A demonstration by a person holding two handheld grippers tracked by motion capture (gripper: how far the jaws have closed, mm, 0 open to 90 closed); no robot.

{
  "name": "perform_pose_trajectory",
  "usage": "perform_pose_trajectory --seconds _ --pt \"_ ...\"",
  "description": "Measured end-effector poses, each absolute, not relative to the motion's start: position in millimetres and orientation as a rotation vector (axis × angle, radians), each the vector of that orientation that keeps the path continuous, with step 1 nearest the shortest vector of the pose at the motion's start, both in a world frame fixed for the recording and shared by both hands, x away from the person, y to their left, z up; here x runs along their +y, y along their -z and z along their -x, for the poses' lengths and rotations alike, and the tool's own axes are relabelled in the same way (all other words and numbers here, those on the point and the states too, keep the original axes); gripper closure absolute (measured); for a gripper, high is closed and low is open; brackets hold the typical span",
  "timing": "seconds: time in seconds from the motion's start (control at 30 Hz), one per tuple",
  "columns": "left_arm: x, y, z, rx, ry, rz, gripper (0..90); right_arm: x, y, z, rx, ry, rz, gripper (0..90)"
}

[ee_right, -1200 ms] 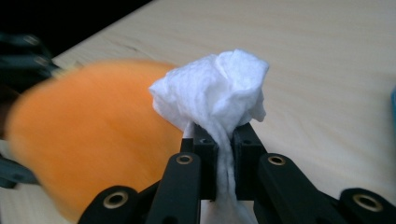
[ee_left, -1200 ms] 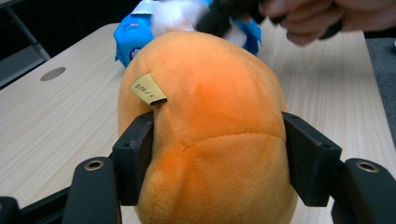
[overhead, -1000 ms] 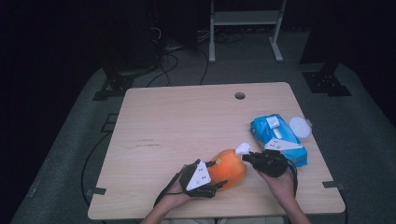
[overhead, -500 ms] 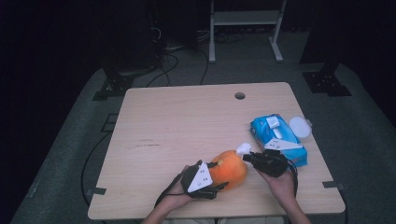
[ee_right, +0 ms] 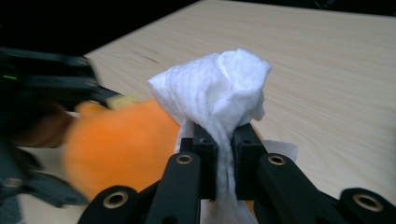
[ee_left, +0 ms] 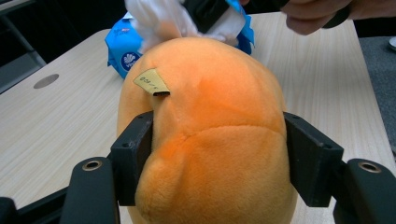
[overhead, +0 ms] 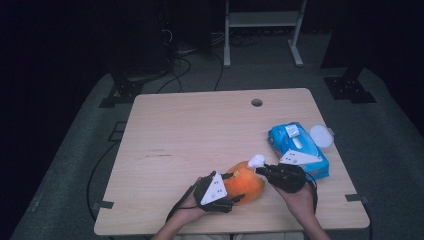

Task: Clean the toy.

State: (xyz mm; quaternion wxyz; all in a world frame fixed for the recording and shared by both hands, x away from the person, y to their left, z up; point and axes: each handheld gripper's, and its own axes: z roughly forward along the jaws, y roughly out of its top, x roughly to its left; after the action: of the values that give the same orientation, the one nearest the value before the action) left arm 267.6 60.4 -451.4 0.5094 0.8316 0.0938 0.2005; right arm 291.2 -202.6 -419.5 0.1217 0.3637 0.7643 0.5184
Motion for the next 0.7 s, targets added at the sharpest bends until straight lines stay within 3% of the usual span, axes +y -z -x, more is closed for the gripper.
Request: perform_pose_trajectory --seconds 0.1,0.4,0.57,0.63,0.7 --pt "61 452 -268 0.233 -0.477 -2.001 33.0 -210 425 -295 2.223 -1.509 -1.117 82.3" --pt "65 451 -279 0.337 -0.420 -1.962 28.3 -179 411 -275 2.272 -1.511 -0.887 82.2" --pt "64 452 -282 0.442 -0.378 -1.956 10.5 -195 421 -287 2.233 -1.502 -0.992 82.3" --pt "64 455 -284 0.469 -0.352 -1.969 11.6 -199 422 -290 2.221 -1.508 -1.016 82.3" --pt "64 453 -284 0.480 -0.347 -1.979 18.3 -196 421 -287 2.217 -1.500 -1.015 82.3"
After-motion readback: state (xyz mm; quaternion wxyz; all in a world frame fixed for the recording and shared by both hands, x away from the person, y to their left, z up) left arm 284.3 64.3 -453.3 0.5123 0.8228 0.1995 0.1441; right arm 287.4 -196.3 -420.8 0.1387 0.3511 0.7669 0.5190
